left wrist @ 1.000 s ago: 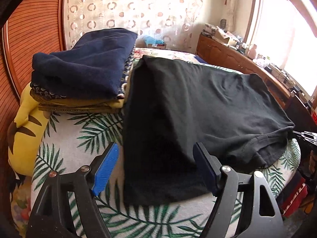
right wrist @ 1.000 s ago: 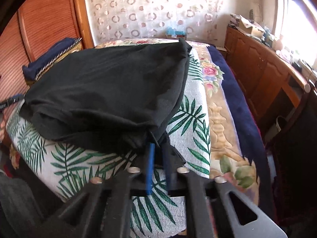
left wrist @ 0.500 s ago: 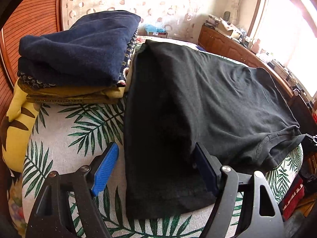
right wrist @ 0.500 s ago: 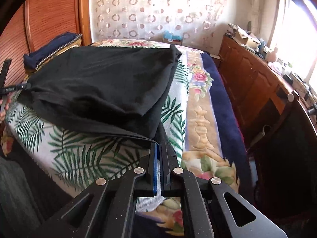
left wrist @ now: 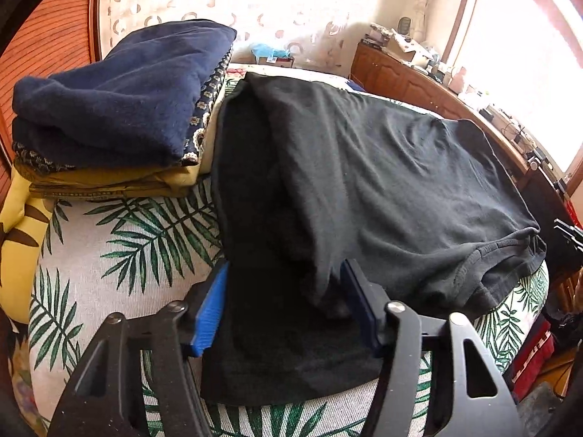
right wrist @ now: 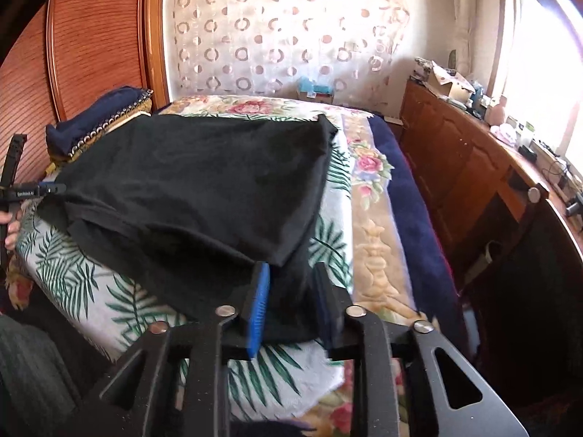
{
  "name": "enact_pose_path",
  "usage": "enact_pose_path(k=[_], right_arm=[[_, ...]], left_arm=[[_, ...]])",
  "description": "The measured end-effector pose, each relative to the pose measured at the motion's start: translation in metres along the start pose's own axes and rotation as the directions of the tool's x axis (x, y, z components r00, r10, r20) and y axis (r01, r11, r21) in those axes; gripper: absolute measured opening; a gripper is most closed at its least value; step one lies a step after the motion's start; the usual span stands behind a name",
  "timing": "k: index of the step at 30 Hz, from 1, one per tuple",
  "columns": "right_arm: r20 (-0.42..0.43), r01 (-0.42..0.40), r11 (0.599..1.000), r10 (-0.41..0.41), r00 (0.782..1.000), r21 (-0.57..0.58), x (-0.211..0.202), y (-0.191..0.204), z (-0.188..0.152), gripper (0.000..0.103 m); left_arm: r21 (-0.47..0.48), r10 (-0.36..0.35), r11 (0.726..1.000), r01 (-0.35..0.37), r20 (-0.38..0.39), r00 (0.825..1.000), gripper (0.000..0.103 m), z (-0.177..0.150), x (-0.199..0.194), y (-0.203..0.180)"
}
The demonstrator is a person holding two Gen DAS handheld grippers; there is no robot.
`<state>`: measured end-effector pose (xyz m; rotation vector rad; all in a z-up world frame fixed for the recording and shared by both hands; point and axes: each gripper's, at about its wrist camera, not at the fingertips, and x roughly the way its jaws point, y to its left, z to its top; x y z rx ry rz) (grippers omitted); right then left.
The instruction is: Fold small clothes
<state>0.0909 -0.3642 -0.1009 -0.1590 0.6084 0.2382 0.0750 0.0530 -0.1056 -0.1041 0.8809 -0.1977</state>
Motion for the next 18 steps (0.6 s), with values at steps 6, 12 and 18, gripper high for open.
enact_pose_path(k=[6, 12, 18], right_arm=[[0.003, -0.047, 0.998, 0.047, 0.999, 0.045, 0.023, 0.011, 0.005, 0.059], [-0.030, -0.049, 0.996, 0.051, 0.998, 0.068, 0.048, 0.021, 0.005, 0.059], [-0.031, -0.038, 0.997, 0.040, 0.999, 0.069, 0.047, 0.018, 0.005, 0.059]], left_arm=[[0.009, -0.006, 1.000, 0.006, 0.006, 1.000, 0.044, 0.002, 0.002, -0.003], [0.030, -0.063, 0.998, 0.062, 0.025, 0.998, 0.006, 0.006, 0.000, -0.014], [0.090, -0.140, 0.988, 0.128, 0.129, 0.982, 0.005, 0.033, -0.025, -0.053]])
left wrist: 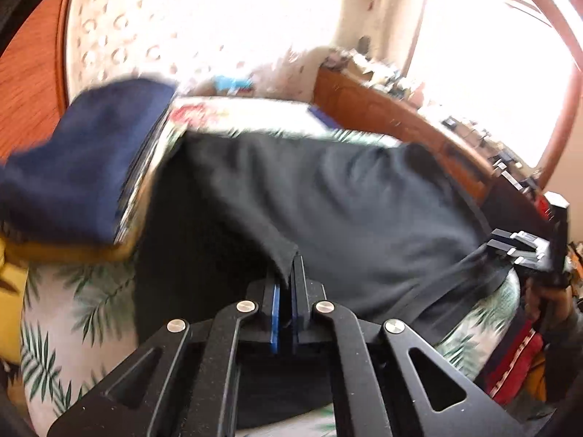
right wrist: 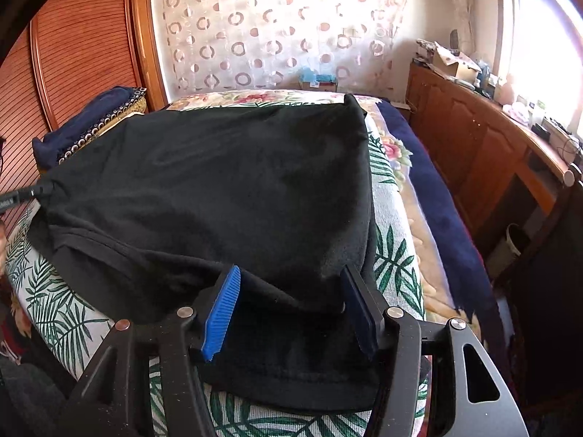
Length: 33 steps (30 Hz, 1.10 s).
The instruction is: Fold small clothes
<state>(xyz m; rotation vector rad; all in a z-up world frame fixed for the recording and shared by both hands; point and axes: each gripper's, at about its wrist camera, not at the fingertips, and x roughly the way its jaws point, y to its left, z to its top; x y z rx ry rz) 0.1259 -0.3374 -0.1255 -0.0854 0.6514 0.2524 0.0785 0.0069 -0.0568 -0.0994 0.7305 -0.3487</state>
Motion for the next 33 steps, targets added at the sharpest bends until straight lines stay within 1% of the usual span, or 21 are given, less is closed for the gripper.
enact_pose_path(k=[3, 5, 6, 12, 16, 19, 21, 23, 26, 29, 33], right_arm=[[0.016, 0.009, 1.000, -0.010, 1.000, 0.007, -0.005, -0.003, 0.003, 0.059], [0.022, 0.010, 1.000, -0.011, 1.000, 0.019, -0.008, -0.001, 0.002, 0.059], [0.026, 0.014, 1.000, -0.015, 1.000, 0.027, -0.010, -0.003, 0.002, 0.059], [0.055, 0.007, 0.999, -0.009, 0.998, 0.043, -0.022, -0.007, -0.006, 0.059], [0.070, 0.003, 0.998, -0.007, 0.998, 0.055, -0.027, -0.014, -0.008, 0.059], [0.083, 0.005, 0.998, -0.010, 0.996, 0.060, -0.032, -0.020, -0.009, 0.059], [0.091, 0.008, 0.998, -0.013, 0.996, 0.064, -0.036, -0.022, -0.010, 0.059], [0.097, 0.008, 0.998, -0.015, 0.995, 0.066, -0.037, -0.024, -0.010, 0.059], [0.099, 0.010, 0.997, -0.017, 0.995, 0.070, -0.037, -0.026, -0.011, 0.059], [0.093, 0.007, 0.998, -0.013, 0.996, 0.067, -0.034, -0.026, -0.011, 0.059], [0.090, -0.003, 0.998, -0.003, 0.996, 0.062, -0.030, -0.022, -0.009, 0.059]], left_arm=[[0.025, -0.066, 0.998, 0.065, 0.046, 0.997, 0.005, 0.024, -0.003, -0.027], [0.039, -0.131, 0.991, 0.128, 0.063, 0.989, 0.005, 0.040, -0.002, -0.047], [0.050, -0.150, 0.988, 0.147, 0.070, 0.986, 0.005, 0.046, -0.001, -0.055], [0.174, -0.243, 0.958, 0.228, 0.072, 0.967, 0.005, 0.080, 0.009, -0.124], [0.238, -0.296, 0.932, 0.274, 0.064, 0.953, 0.005, 0.093, 0.010, -0.159], [0.279, -0.320, 0.914, 0.295, 0.051, 0.946, 0.005, 0.105, 0.017, -0.181], [0.299, -0.313, 0.909, 0.290, 0.031, 0.949, 0.005, 0.109, 0.023, -0.192], [0.318, -0.273, 0.914, 0.253, 0.020, 0.962, 0.005, 0.107, 0.030, -0.197], [0.309, -0.248, 0.923, 0.230, 0.019, 0.969, 0.005, 0.102, 0.031, -0.188], [0.263, -0.213, 0.945, 0.195, 0.040, 0.976, 0.005, 0.097, 0.021, -0.163], [0.193, -0.155, 0.971, 0.139, 0.070, 0.986, 0.005, 0.077, -0.008, -0.118]])
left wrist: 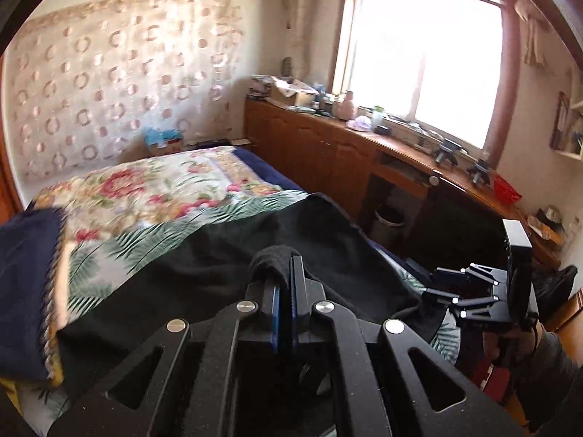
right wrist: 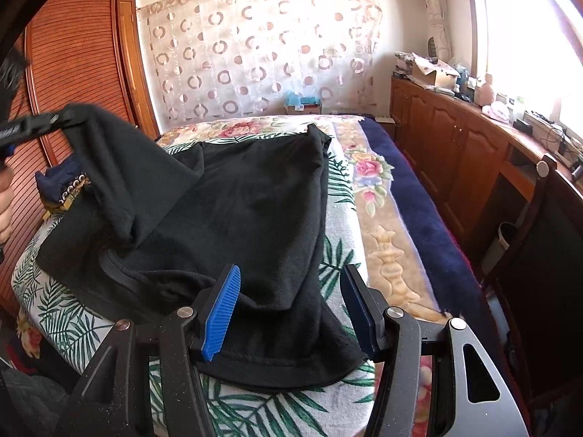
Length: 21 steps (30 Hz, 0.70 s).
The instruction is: Fold small clothes
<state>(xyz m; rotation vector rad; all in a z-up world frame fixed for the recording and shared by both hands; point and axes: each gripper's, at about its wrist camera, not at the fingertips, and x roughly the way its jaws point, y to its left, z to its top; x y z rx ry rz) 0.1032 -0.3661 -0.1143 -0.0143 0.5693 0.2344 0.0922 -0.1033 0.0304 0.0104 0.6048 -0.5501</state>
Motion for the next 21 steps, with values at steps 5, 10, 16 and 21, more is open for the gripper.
enact_pose_path(k=[5, 10, 16, 21], right_arm=[[0.001, -0.022, 0.999, 0.022, 1.000, -0.030, 0.010, 0.013, 0.009, 0.059], [0.000, -0.051, 0.997, 0.051, 0.999, -0.051, 0.025, 0.029, 0.020, 0.059], [-0.019, -0.073, 0.993, 0.072, 0.997, -0.096, 0.044, 0.049, 0.027, 0.059], [-0.034, -0.087, 0.989, 0.083, 0.996, -0.123, 0.059, 0.056, 0.034, 0.059]], left_arm=[[-0.056, 0.112, 0.992, -0.114, -0.051, 0.992, 0.005, -0.052, -0.041, 0.041], [-0.129, 0.111, 0.983, -0.132, -0.162, 0.981, 0.015, -0.094, -0.045, 0.073], [-0.169, 0.153, 0.970, -0.174, -0.127, 0.980, 0.054, -0.096, -0.049, 0.098], [-0.171, 0.197, 0.961, -0.219, -0.137, 0.971, 0.054, -0.076, -0.015, 0.120]])
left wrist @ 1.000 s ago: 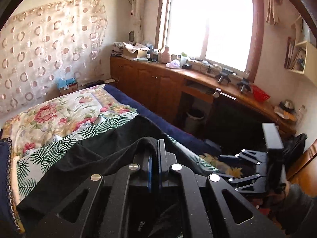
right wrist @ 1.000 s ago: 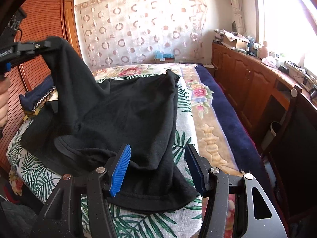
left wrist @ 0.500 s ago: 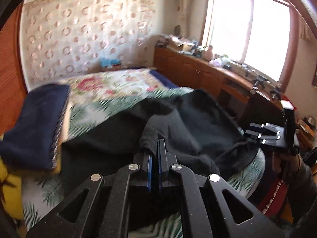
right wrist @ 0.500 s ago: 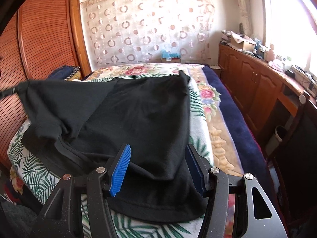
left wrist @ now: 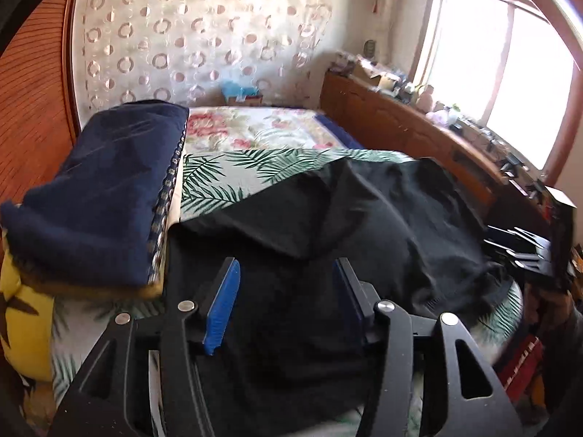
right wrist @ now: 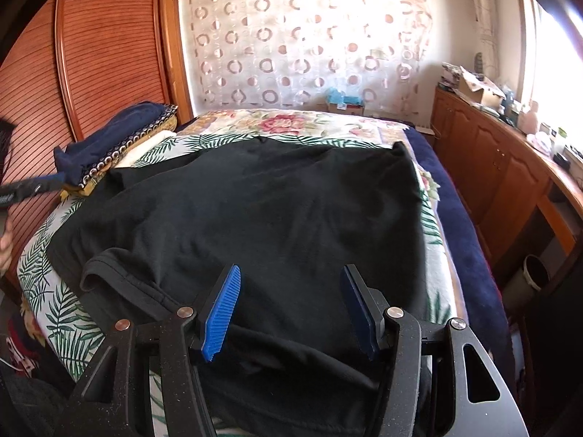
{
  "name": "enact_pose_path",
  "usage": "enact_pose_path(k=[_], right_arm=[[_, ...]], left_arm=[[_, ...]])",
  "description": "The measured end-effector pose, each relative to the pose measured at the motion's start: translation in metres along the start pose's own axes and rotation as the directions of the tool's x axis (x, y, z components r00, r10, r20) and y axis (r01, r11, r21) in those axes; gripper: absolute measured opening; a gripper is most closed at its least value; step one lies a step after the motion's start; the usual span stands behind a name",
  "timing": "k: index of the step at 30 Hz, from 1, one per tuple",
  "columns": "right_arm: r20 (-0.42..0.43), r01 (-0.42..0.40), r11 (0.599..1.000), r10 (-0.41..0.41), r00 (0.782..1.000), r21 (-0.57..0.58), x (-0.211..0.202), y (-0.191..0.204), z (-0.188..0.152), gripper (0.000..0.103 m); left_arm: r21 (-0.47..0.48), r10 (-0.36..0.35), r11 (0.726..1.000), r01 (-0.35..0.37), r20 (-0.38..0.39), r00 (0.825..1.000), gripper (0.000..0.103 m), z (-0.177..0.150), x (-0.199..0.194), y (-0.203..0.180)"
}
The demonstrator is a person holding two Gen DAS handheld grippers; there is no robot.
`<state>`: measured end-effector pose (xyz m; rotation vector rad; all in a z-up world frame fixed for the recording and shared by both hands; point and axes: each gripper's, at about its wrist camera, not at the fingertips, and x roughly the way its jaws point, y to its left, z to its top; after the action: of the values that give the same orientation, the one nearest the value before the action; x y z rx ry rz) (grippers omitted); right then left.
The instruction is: Fold small clothes
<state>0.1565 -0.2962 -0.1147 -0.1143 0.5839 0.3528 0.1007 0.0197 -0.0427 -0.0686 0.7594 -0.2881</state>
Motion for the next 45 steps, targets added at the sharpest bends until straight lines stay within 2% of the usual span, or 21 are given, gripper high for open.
enact_pose_path(k=[3, 8, 10, 12, 13, 15, 16, 17, 20, 23, 25, 28, 33, 36, 37, 39, 40, 41, 45], right_arm=[[0.003, -0.008, 1.000, 0.008, 1.000, -0.007, 0.009, -0.001, 0.007, 0.059], [-0.011, -0.006, 1.000, 0.005, 1.000, -0.017, 0.027, -0.004, 0.011, 0.059], [-0.020, -0.005, 1.000, 0.004, 1.000, -0.028, 0.033, -0.003, 0.012, 0.059], [-0.025, -0.002, 1.000, 0.001, 1.000, -0.031, 0.037, -0.004, 0.012, 0.059], [-0.027, -0.003, 1.000, 0.003, 1.000, -0.028, 0.038, -0.005, 0.012, 0.059], [-0.030, -0.006, 1.000, 0.005, 1.000, -0.020, 0.040, -0.008, 0.014, 0.059], [-0.031, -0.006, 1.000, 0.006, 1.000, -0.018, 0.040, -0.009, 0.015, 0.059], [-0.034, -0.007, 1.000, 0.006, 0.999, -0.016, 0.042, -0.011, 0.016, 0.059], [-0.046, 0.006, 1.000, -0.007, 0.999, -0.021, 0.048, -0.006, 0.019, 0.059], [-0.065, 0.021, 0.999, -0.023, 0.998, -0.024, 0.052, 0.000, 0.020, 0.059], [-0.091, 0.019, 1.000, -0.019, 0.996, -0.011, 0.057, -0.001, 0.020, 0.059], [-0.117, 0.031, 1.000, -0.031, 0.993, -0.003, 0.061, -0.001, 0.024, 0.059], [-0.130, 0.028, 1.000, -0.027, 0.991, 0.007, 0.063, 0.001, 0.029, 0.059], [-0.128, 0.033, 0.999, -0.032, 0.991, 0.003, 0.060, 0.002, 0.028, 0.059], [-0.128, 0.035, 0.999, -0.034, 0.991, 0.001, 0.060, 0.003, 0.028, 0.059], [-0.127, 0.035, 0.999, -0.034, 0.991, 0.000, 0.059, 0.003, 0.026, 0.059], [-0.126, 0.034, 0.999, -0.034, 0.991, 0.000, 0.058, 0.005, 0.025, 0.059], [-0.125, 0.032, 0.999, -0.032, 0.992, 0.002, 0.058, 0.005, 0.024, 0.059], [-0.125, 0.035, 0.999, -0.035, 0.992, -0.001, 0.057, 0.007, 0.024, 0.059]], left_arm=[[-0.007, 0.022, 1.000, -0.023, -0.070, 0.997, 0.054, 0.015, 0.039, 0.008], [-0.066, -0.016, 0.998, 0.002, -0.222, 0.975, 0.049, 0.022, 0.091, 0.014], [-0.068, -0.032, 0.998, 0.015, -0.256, 0.966, 0.049, 0.019, 0.102, 0.011], [-0.042, -0.021, 0.999, 0.011, -0.252, 0.968, 0.044, 0.018, 0.104, 0.006], [-0.026, -0.015, 1.000, 0.009, -0.256, 0.967, 0.040, 0.019, 0.107, 0.003], [-0.018, -0.016, 1.000, 0.012, -0.251, 0.968, 0.022, 0.020, 0.108, 0.001], [-0.014, -0.021, 1.000, 0.018, -0.253, 0.967, 0.005, 0.021, 0.109, 0.001], [-0.004, -0.024, 1.000, 0.023, -0.247, 0.969, 0.003, 0.023, 0.109, 0.001], [0.061, 0.002, 0.998, 0.010, -0.193, 0.981, 0.003, 0.038, 0.097, -0.005], [0.049, 0.000, 0.999, 0.006, -0.115, 0.993, 0.003, 0.071, 0.074, 0.004], [0.050, 0.024, 0.998, -0.021, -0.061, 0.998, 0.003, 0.093, 0.060, 0.013], [0.050, 0.096, 0.994, -0.096, 0.005, 0.995, 0.003, 0.128, 0.049, 0.033], [0.046, 0.152, 0.987, -0.152, -0.002, 0.988, 0.003, 0.161, 0.064, 0.056], [0.073, 0.159, 0.985, -0.154, -0.064, 0.985, 0.003, 0.158, 0.084, 0.056], [0.080, 0.140, 0.988, -0.133, -0.083, 0.987, 0.005, 0.152, 0.088, 0.053], [0.090, 0.122, 0.990, -0.113, -0.095, 0.988, 0.021, 0.140, 0.090, 0.048], [0.104, 0.118, 0.989, -0.108, -0.092, 0.989, 0.034, 0.132, 0.089, 0.043], [0.108, 0.109, 0.989, -0.099, -0.089, 0.990, 0.040, 0.124, 0.088, 0.041], [0.121, 0.076, 0.991, -0.062, -0.111, 0.991, 0.040, 0.101, 0.090, 0.025]])
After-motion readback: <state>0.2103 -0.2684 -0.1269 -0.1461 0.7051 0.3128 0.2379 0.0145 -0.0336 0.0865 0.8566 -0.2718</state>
